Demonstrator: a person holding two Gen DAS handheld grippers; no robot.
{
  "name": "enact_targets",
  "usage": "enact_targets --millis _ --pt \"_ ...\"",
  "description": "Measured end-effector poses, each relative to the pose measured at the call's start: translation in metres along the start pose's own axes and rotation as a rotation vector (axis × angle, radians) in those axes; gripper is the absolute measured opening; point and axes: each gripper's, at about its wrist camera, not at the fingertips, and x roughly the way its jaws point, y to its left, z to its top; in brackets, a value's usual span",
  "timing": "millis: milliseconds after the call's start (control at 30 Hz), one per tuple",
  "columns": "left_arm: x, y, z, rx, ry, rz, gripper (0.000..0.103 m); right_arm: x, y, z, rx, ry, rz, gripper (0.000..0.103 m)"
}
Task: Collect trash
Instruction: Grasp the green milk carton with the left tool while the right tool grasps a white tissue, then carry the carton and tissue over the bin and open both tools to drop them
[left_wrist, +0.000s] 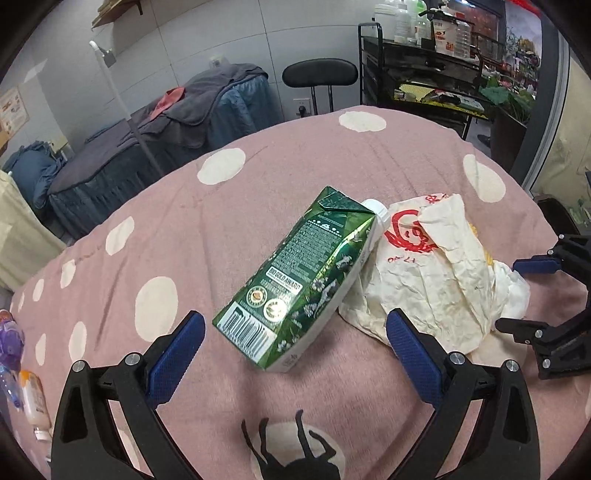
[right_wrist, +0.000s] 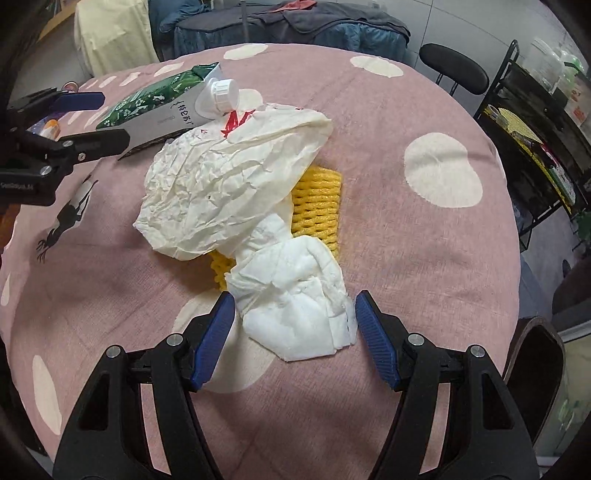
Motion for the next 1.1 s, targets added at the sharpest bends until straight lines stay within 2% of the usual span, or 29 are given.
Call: enact_targets --millis 100,167,200,233,267,367,500,567,867,1100 --pt "0.016 0.002 0.011 0.004 0.035 0.014 0.097 0.003 -0.002 0.004 -0.008 0.011 -0.011 0.061" --pt "0.025 0.003 0.016 0.006 0.058 0.025 0.095 0.005 -0.002 0.003 -0.012 0.014 -0.013 0.046" --pt "0.028 0.004 0.018 0.001 0.062 0.022 0.09 0.005 -0.003 0.003 -0.011 0.014 -0.015 0.043" --pt "0.03 0.004 0.019 -0.005 0.068 0.009 0.087 0.005 -0.003 0.004 -0.012 0.012 -0.017 0.034" --pt "0.03 0.004 0.02 -0.013 0.072 -0.009 0.08 0.004 -0.003 0.003 -0.014 0.008 -0.017 0.026" --pt "0.029 0.003 0.018 -0.025 0.062 -0.031 0.069 0.001 -0.008 -0.001 0.002 -0.009 0.005 0.017" --pt "0.023 0.007 0.012 -0.064 0.04 -0.034 0.053 -0.005 -0.017 -0.006 0.05 -0.035 0.033 0.015" --pt "0.017 0.011 0.007 -0.108 0.019 -0.048 0.048 -0.011 -0.022 -0.01 0.079 -0.053 0.05 0.015" --pt "-0.022 0.011 -0.028 -0.225 -0.096 -0.052 0.048 -0.043 -0.035 -0.037 0.158 -0.144 0.088 0.015" --pt "-0.072 -0.012 -0.054 -0.255 -0.227 -0.061 0.048 -0.072 -0.04 -0.063 0.187 -0.227 0.061 0.015"
